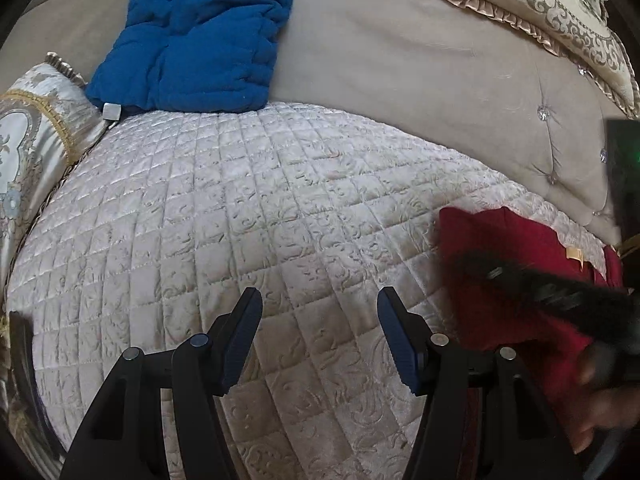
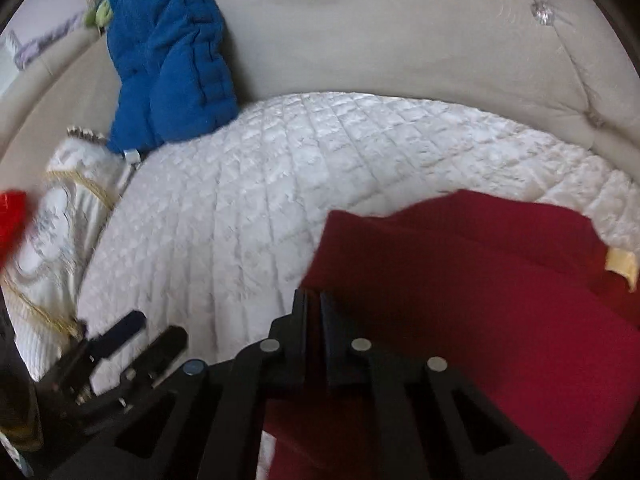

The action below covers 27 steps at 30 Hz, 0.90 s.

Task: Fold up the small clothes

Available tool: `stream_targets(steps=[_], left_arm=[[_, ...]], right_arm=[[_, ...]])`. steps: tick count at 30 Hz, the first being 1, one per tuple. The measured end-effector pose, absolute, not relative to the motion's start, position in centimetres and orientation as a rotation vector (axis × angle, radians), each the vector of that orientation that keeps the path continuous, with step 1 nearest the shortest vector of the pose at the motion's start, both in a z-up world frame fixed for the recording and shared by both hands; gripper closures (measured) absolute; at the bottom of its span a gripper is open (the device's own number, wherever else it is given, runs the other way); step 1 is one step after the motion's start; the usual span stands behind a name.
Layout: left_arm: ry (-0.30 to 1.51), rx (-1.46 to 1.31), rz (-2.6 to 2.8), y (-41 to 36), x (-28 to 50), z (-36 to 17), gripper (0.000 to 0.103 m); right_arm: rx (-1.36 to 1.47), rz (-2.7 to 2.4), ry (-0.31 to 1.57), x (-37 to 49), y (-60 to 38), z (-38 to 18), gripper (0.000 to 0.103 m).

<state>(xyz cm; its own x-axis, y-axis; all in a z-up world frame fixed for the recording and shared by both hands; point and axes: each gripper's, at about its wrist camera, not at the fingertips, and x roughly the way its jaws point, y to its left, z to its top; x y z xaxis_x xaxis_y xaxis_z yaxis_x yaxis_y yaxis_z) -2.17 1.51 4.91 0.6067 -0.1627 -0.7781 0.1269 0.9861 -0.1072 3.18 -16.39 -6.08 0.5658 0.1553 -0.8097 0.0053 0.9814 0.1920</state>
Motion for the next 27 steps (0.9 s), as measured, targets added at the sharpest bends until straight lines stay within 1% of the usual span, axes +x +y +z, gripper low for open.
stream_targets(steps=[2,3,4,5,6,7,8,9,13,15,16,17,20,21,22,23,25,27], left_arm=[[0.901,-0.033,-0.181,1.2,-2.3,5.0,0.064],[0.896,-0.025,-0.185,1.0,-2.4,5.0,0.064],[0.891,-0.023,-0.190,0.8,-2.4,5.1,0.064],[0.884,-0.026,-0.199,0.6,-2.5,5.2,0.064],[0.881,-0.033,-0.208,0.5,-2.5,5.3,0.064],[0.877,-0.042,-0.225,0.3,-2.6,5.4,0.064],[0.874,-0.047,-0.239,0.1,-2.6,5.5,0.064],[0.870,-0.050,-0.252,-0.1,-2.8,5.6,0.064],[0.862,-0.066,-0.311,-1.3,-3.1,5.9,0.064],[0.869,-0.073,-0.335,-2.0,-3.2,5.7,0.064],[0.884,-0.065,-0.345,-2.7,-3.1,5.4,0.064],[0.897,-0.053,-0.354,-3.3,-3.1,5.2,0.064],[0.916,0.017,-0.365,-4.9,-3.3,4.2,0.064],[0.919,0.042,-0.362,-5.4,-3.4,4.0,0.064],[0.920,0.053,-0.361,-5.6,-3.4,3.8,0.064],[0.920,0.052,-0.362,-5.6,-3.5,3.8,0.064],[0.921,0.043,-0.364,-5.5,-3.4,3.8,0.064],[0.923,0.036,-0.363,-5.4,-3.4,3.8,0.064]], right_arm=[[0.169,0.078,0.971,3.1,-16.0,-6.8,0.097],[0.190,0.096,0.954,2.6,-16.3,-6.5,0.095],[0.226,0.118,0.949,1.9,-16.8,-5.9,0.091],[0.266,0.137,0.949,1.1,-17.5,-5.3,0.077],[0.284,0.141,0.941,0.2,-18.1,-4.7,0.070],[0.276,0.122,0.918,-1.2,-18.9,-3.9,0.059],[0.251,0.095,0.898,-2.0,-19.6,-3.3,0.057],[0.210,0.052,0.868,-3.9,-20.8,-2.5,0.054],[0.193,-0.159,0.833,-8.9,-26.9,-2.2,0.053],[0.220,-0.267,0.885,-9.8,-30.1,-3.6,0.051],[0.246,-0.299,0.932,-9.9,-31.5,-4.6,0.051],[0.288,-0.269,0.927,-10.6,-32.6,-5.0,0.053],[0.321,-0.207,0.897,-12.5,-33.2,-2.8,0.053],[0.317,-0.190,0.856,-13.4,-33.4,-1.6,0.053],[0.295,-0.202,0.810,-14.2,-33.8,-0.3,0.050],[0.272,-0.237,0.782,-14.9,-34.4,0.7,0.043],[0.243,-0.356,0.747,-16.0,-36.4,2.4,0.036],[0.271,-0.424,0.743,-16.1,-38.5,2.9,0.036]])
